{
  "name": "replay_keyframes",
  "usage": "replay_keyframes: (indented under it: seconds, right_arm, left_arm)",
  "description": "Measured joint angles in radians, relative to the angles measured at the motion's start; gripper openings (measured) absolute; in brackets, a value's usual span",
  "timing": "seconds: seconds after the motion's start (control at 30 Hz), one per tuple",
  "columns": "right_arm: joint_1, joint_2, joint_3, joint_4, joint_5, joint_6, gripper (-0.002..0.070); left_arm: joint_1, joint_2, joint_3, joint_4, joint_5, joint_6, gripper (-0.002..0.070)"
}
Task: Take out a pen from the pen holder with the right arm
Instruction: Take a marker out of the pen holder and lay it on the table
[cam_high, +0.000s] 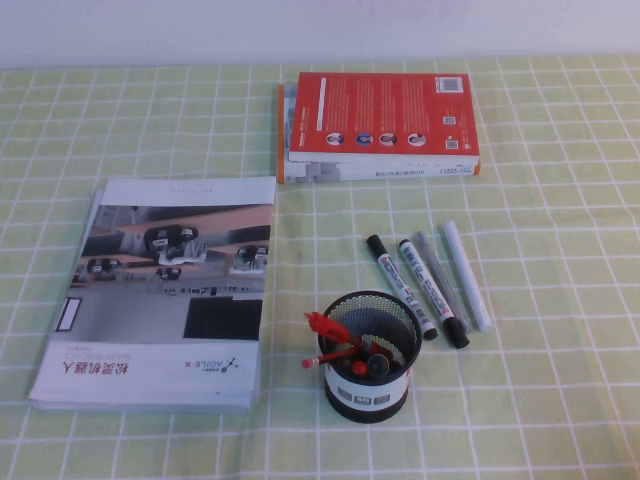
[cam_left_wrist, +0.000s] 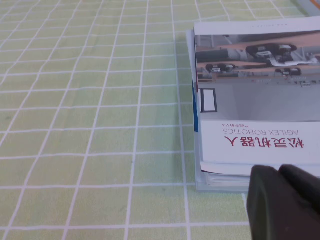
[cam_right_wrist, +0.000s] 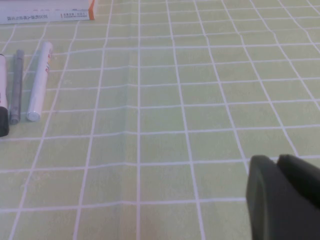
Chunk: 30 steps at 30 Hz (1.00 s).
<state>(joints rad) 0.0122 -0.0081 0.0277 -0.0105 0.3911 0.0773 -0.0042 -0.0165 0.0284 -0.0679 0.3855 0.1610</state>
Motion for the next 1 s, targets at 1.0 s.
replay_keyframes:
  seconds: [1.0]
  right_arm:
    - [0.0, 0.0, 0.0, 0.14, -0.068, 0.0, -0.0013]
  left_arm:
    - [0.0, 0.0, 0.0, 0.0, 0.0, 0.0, -0.0005]
